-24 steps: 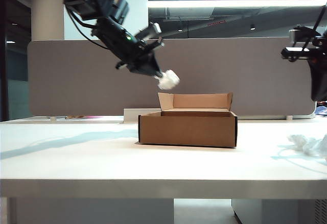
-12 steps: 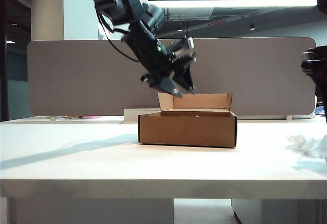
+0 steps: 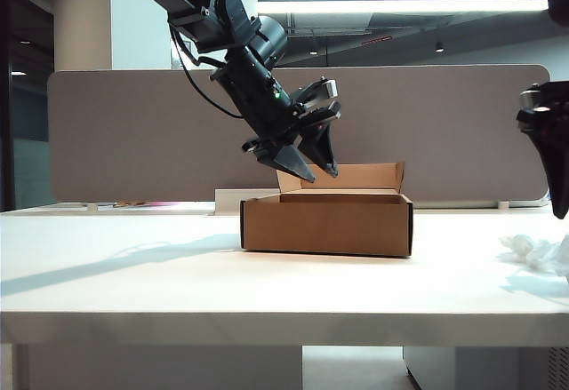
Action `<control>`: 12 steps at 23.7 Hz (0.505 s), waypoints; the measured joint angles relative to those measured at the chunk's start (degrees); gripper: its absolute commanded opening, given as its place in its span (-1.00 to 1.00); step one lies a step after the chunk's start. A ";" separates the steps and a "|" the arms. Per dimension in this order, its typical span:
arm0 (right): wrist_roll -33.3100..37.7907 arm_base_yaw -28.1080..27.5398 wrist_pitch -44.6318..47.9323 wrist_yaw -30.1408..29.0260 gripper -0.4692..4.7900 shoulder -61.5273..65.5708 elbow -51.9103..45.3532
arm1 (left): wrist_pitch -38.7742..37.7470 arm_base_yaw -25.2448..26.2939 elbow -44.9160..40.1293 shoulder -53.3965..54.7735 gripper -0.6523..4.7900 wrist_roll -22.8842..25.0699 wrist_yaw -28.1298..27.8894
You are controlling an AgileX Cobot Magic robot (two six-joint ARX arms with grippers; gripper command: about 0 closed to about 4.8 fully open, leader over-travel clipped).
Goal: Pick up all the paper balls on the table and put them in the paper box.
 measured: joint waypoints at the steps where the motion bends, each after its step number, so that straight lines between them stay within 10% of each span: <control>1: 0.00 0.00 0.09 0.02 0.65 0.28 0.00 | -0.17 0.02 0.00 -0.13 0.04 0.00 0.00; 8: 0.00 0.00 0.00 0.00 0.61 4.44 0.00 | -2.10 0.11 0.02 -0.70 0.03 0.00 0.00; 12: 0.00 0.00 -0.09 0.00 -0.01 6.27 0.00 | -2.25 0.11 0.04 -1.46 0.03 0.00 -0.02</control>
